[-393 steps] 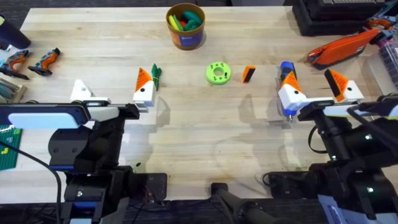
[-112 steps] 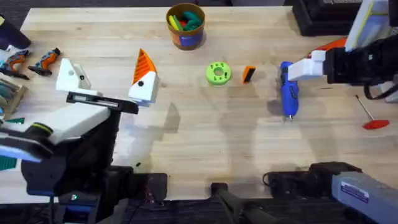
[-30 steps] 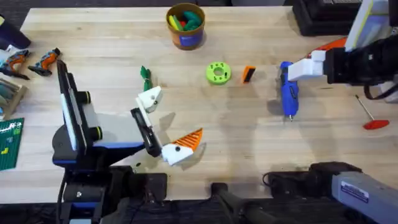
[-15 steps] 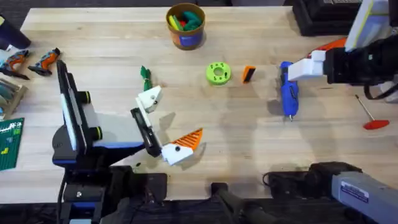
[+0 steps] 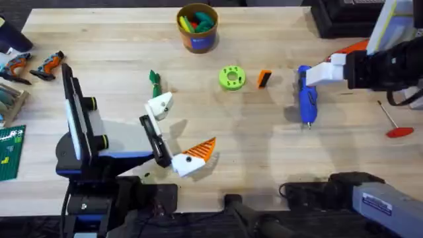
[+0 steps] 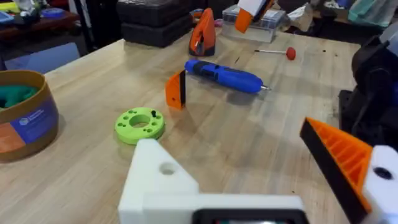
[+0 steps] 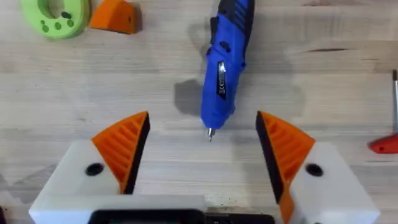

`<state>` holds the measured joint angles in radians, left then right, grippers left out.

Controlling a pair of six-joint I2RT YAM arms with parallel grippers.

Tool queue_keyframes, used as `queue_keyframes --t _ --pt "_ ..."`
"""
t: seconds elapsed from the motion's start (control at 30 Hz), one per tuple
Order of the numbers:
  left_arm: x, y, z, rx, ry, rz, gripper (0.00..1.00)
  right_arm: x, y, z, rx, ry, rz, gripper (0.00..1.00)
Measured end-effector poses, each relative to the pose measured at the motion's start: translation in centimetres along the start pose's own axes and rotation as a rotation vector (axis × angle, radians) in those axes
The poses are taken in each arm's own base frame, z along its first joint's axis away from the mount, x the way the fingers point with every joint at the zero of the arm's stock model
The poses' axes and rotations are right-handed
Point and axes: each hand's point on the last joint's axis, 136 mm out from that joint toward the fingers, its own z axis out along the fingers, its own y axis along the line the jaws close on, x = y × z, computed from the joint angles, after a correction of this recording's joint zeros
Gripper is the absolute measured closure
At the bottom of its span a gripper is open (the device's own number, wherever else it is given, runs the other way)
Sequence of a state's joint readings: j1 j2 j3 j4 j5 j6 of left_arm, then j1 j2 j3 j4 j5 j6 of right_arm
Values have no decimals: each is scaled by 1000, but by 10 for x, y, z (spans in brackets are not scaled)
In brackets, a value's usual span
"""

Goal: Pick up the gripper from the table and insert it into the empty holder that is missing its gripper. Then pick up a screw, insert it into the mounting hole, and use the screwdriver to tighten it. Finally, clean up the table by picking up the vegetable and placing it into the bucket.

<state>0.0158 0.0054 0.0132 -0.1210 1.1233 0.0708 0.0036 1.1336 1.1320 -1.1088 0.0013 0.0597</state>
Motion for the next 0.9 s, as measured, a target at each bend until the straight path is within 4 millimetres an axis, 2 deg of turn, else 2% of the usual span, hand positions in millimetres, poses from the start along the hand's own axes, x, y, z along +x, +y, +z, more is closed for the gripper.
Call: queue_keyframes --t 0.9 --pt "0 -1 0 7 0 -63 15 0 0 0 0 0 0 11"
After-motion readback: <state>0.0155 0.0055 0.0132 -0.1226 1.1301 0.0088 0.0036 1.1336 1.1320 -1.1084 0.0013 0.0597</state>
